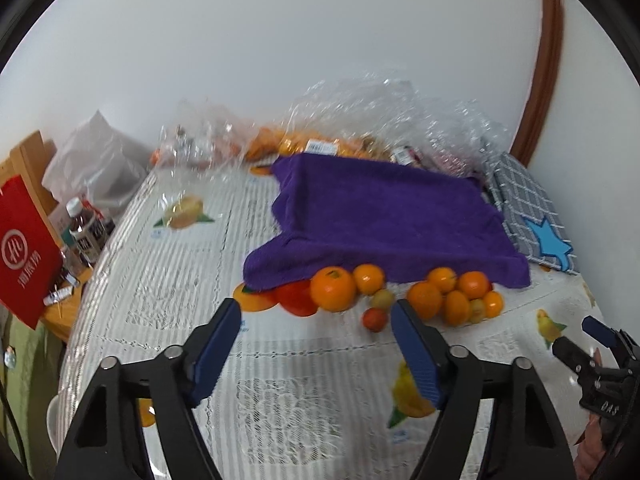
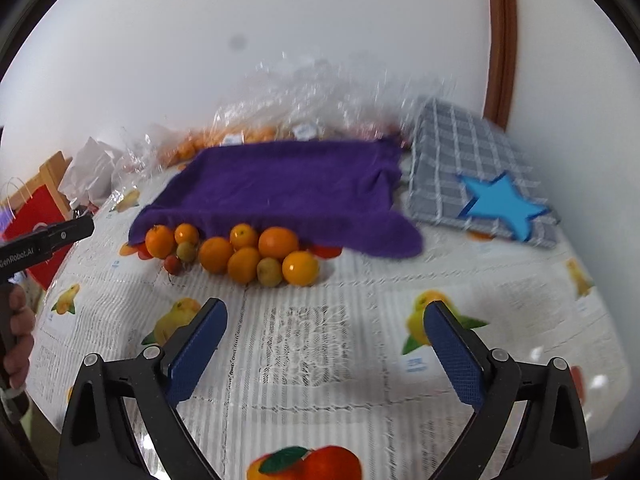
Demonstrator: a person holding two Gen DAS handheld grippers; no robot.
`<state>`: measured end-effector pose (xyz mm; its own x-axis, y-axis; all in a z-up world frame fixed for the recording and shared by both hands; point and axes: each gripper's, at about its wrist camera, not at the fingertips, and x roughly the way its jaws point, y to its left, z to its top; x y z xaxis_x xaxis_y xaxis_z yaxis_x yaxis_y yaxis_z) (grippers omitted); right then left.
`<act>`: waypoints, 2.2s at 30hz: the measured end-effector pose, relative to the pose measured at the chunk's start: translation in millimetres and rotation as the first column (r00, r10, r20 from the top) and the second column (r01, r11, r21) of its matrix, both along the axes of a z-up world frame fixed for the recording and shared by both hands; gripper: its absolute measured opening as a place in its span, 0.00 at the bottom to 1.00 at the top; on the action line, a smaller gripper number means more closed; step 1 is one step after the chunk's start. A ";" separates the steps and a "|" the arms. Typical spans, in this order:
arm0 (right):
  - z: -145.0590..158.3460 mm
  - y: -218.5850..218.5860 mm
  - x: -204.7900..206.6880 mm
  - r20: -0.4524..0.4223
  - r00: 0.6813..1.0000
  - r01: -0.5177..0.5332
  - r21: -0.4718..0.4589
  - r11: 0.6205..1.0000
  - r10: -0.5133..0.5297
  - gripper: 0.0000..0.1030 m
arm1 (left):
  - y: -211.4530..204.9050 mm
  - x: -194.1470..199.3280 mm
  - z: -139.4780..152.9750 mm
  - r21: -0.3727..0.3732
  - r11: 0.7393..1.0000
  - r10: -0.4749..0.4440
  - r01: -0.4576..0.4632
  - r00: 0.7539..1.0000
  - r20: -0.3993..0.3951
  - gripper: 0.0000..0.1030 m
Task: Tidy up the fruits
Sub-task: 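Move both tools toward the fruit row and close the left tool on a large orange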
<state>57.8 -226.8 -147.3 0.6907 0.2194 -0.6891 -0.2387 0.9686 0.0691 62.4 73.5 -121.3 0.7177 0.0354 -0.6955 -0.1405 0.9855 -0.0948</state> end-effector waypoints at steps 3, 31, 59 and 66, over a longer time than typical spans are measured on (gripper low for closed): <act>-15.1 3.7 15.7 -0.034 0.999 0.004 0.001 1.000 -0.004 0.91 | 10.1 6.9 -13.8 -0.034 0.999 -0.010 0.009 1.000 -0.019 0.62; -63.0 29.8 87.6 -0.111 0.992 -0.052 0.025 0.998 0.054 0.33 | 19.9 42.9 -67.0 -0.136 0.989 -0.076 0.066 0.995 -0.071 0.62; -69.3 20.2 85.5 -0.097 0.995 -0.012 0.005 1.000 0.013 0.37 | 3.3 69.6 -78.6 -0.172 0.980 -0.105 0.098 0.994 -0.029 0.40; -68.3 11.1 84.7 -0.091 0.996 0.005 0.055 0.998 0.000 0.32 | 6.7 68.9 -76.1 -0.182 0.981 -0.077 0.074 0.997 -0.010 0.40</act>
<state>142.5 -215.6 -215.6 0.6265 0.2572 -0.7358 -0.2263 0.9634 0.1440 131.4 80.2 -197.5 0.7014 -0.1462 -0.6976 -0.0690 0.9602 -0.2707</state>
